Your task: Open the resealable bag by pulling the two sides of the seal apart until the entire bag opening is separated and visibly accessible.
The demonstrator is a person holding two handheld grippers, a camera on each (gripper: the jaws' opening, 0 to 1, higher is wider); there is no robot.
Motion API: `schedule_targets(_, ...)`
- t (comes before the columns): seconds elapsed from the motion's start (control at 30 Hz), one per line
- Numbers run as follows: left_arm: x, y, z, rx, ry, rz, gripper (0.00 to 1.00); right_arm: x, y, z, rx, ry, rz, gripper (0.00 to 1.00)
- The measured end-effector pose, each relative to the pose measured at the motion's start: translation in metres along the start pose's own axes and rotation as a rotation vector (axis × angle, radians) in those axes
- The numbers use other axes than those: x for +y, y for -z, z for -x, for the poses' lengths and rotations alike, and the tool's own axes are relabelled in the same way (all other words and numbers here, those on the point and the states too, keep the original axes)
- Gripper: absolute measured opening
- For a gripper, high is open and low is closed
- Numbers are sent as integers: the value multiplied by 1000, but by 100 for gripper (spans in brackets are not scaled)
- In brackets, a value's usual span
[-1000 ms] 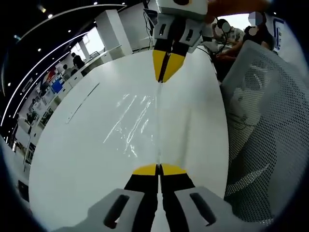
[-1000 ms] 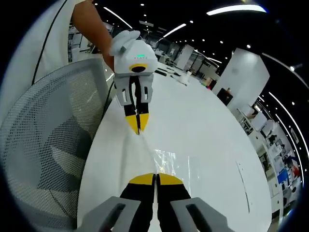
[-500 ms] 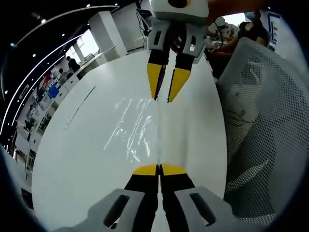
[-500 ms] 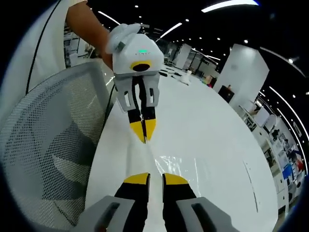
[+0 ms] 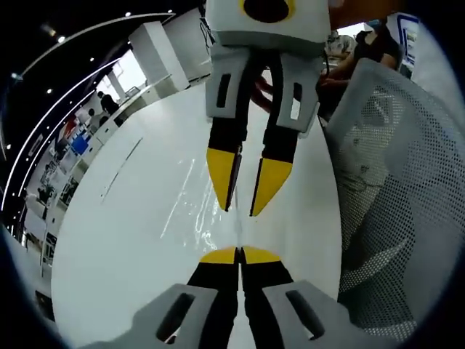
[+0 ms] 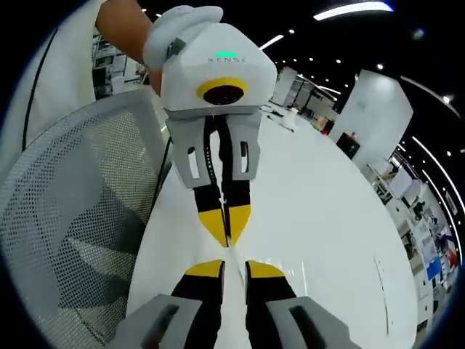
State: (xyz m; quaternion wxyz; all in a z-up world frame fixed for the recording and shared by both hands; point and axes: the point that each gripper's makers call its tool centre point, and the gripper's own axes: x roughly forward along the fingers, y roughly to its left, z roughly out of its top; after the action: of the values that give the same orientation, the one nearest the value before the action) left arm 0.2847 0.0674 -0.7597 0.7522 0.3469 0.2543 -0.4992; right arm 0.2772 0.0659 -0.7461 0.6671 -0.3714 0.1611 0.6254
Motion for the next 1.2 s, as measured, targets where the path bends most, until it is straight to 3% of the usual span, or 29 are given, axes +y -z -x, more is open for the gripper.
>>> schedule_targets(0.3,-4,-6,2,-23,9,-12,0,6,3,-8,25,-41,-43,0)
schedule_targets(0.6,-9,-5,0,-24,27,5,0,11,6,-9,40,-47,-39,0)
schedule_targets(0.83,-14,-9,-4,-15,38,-30,4,13,3,-11,37,-55,-41,0)
schedule_targets(0.97,-15,-6,-5,-7,46,-70,0,16,5,-11,39,-67,-53,0)
schedule_targets(1.03,-14,-5,-6,1,47,15,0,17,5,-11,37,-65,-58,0)
schedule_targets(1.2,-11,-6,-10,4,42,-6,0,14,9,-11,46,-53,-95,0)
